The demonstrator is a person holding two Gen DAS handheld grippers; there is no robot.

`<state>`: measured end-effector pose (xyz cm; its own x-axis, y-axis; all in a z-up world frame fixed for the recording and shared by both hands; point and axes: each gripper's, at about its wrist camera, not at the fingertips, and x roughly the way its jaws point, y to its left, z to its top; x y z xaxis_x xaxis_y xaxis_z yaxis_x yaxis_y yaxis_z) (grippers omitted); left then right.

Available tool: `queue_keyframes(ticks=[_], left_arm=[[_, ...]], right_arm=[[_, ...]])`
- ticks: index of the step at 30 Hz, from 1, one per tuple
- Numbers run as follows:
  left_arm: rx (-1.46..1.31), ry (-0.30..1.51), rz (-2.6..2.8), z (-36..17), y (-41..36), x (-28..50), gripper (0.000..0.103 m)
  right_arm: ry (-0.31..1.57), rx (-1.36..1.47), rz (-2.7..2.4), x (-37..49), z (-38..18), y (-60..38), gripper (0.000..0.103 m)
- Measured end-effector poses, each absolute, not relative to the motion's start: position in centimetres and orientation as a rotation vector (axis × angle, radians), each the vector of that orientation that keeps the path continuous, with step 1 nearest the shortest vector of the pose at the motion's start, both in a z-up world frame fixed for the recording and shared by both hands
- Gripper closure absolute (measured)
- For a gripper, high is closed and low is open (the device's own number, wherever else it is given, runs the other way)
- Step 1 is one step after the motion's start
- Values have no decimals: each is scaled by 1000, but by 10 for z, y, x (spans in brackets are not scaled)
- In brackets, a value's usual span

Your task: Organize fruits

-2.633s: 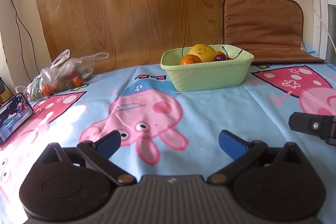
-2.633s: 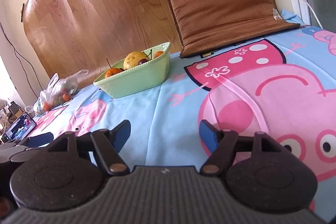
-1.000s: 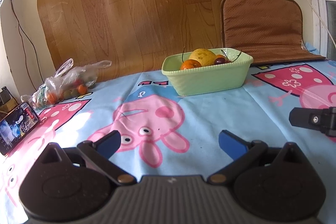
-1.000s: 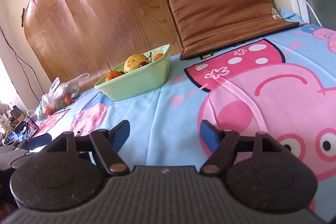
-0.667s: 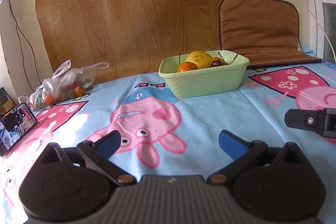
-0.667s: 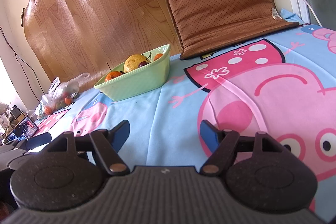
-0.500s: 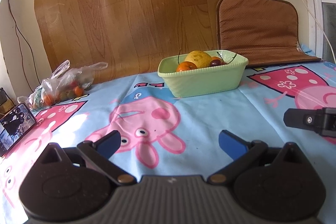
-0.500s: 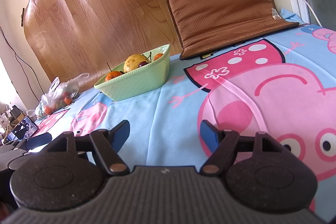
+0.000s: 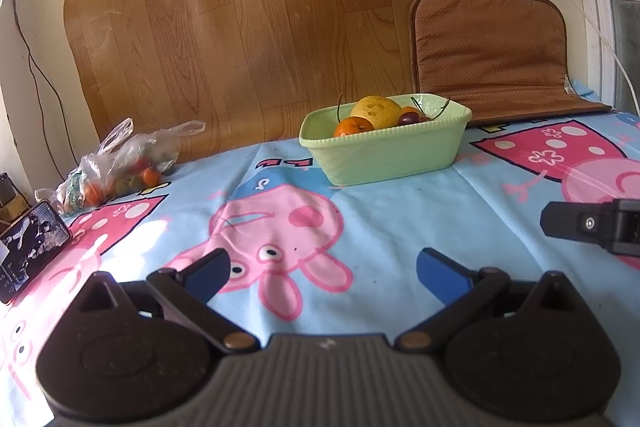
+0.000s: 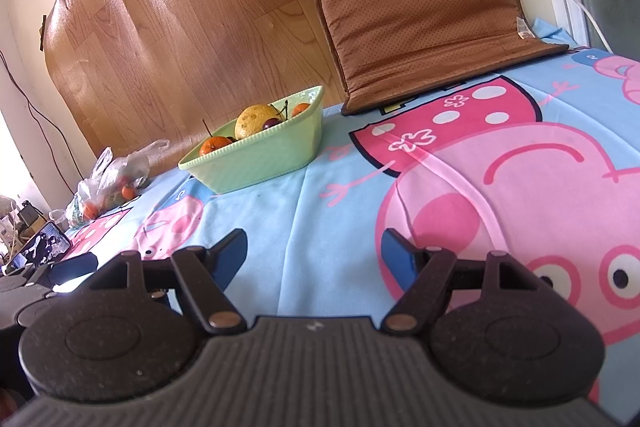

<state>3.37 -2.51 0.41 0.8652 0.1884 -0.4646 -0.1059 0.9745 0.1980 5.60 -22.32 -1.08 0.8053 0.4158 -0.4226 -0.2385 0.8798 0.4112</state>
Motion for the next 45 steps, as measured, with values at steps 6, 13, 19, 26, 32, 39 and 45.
queue_keyframes(ticks=[6, 13, 19, 26, 32, 39, 45], left_arm=[[169, 503, 154, 4, -25, 34, 0], [161, 525, 142, 3, -23, 36, 0], [136, 551, 133, 2, -19, 39, 0], [129, 565, 126, 2, -19, 39, 0], [118, 581, 119, 2, -18, 41, 0], [114, 585, 117, 2, -17, 42, 0], [105, 585, 108, 3, -16, 41, 0]], right_arm=[[528, 351, 358, 56, -11, -223, 27], [523, 355, 354, 56, -10, -225, 27], [501, 325, 346, 55, -8, -224, 27], [496, 304, 341, 55, -8, -220, 27], [496, 294, 338, 55, -9, -219, 27], [496, 291, 338, 54, -9, -219, 27], [496, 290, 338, 54, -9, -219, 27]])
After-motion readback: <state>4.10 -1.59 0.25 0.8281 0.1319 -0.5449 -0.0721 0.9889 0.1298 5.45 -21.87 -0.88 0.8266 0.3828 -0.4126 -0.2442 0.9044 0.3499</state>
